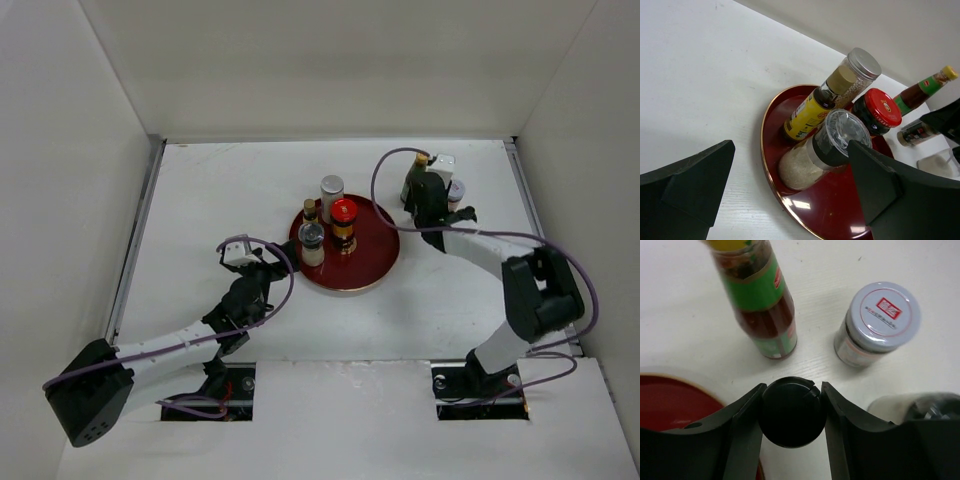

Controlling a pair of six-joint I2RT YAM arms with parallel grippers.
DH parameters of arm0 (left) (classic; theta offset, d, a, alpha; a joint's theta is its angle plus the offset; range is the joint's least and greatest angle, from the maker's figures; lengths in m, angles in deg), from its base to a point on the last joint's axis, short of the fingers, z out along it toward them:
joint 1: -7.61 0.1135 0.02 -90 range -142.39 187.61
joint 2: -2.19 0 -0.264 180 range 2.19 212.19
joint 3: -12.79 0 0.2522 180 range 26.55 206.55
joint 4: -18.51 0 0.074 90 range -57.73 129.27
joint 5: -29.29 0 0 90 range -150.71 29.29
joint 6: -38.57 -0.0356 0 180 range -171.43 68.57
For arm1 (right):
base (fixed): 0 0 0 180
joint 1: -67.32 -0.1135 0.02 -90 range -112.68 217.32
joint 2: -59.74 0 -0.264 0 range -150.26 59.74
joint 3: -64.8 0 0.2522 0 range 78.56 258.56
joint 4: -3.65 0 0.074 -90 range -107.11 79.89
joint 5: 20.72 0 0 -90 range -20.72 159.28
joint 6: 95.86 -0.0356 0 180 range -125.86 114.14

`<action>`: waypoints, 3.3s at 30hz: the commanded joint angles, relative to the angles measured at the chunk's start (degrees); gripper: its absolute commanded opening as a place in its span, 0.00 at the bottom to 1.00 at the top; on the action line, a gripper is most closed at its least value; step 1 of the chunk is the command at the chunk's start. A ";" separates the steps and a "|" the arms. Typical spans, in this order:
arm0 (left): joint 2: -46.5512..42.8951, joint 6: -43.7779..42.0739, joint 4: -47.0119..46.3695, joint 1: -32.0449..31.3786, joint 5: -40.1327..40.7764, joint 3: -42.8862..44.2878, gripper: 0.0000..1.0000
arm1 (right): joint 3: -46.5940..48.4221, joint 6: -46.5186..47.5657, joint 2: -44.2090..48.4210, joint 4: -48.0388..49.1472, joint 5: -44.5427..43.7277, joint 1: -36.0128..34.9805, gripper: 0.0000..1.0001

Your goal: Organize the condiment bottles

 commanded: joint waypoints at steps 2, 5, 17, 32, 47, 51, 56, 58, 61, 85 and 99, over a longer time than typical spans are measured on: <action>-0.19 0.79 -2.94 0.22 -0.66 1.34 1.00 | -4.58 1.07 12.89 4.72 -3.19 -5.99 0.44; 0.07 0.79 -2.94 0.22 -0.31 1.43 1.00 | -7.13 -0.78 16.51 3.31 -3.19 -11.79 0.44; -1.95 0.79 -2.41 2.16 -0.39 0.81 1.00 | -4.86 -6.58 9.06 4.01 -2.40 -31.92 0.46; -2.65 0.79 -2.32 1.80 -0.57 0.73 1.00 | -2.39 -7.11 1.13 3.30 -2.84 -35.36 0.69; -2.13 0.97 -2.76 1.54 -0.57 0.64 1.00 | -5.66 -3.43 26.81 -2.14 4.80 -14.39 0.94; 0.42 1.14 -2.94 1.01 -0.66 1.43 1.00 | 3.47 0.09 17.69 -3.20 5.95 -4.97 0.96; 2.62 1.14 -3.81 2.24 -0.31 1.34 1.00 | 14.55 3.78 5.55 -3.73 7.70 1.01 1.00; 4.11 1.14 -4.43 2.59 -0.48 1.43 1.00 | 18.42 4.23 1.33 -4.16 9.37 2.95 1.00; 6.49 1.14 -5.57 3.03 -0.66 1.69 1.00 | 22.65 4.23 -3.95 -5.31 10.87 4.97 1.00; 7.28 1.50 -6.19 5.32 -0.66 1.17 1.00 | 19.50 7.65 5.26 1.72 8.14 -2.13 0.37; 6.67 2.11 -6.19 5.85 -0.75 0.72 1.00 | 17.47 4.49 -1.85 5.24 11.84 -9.26 0.38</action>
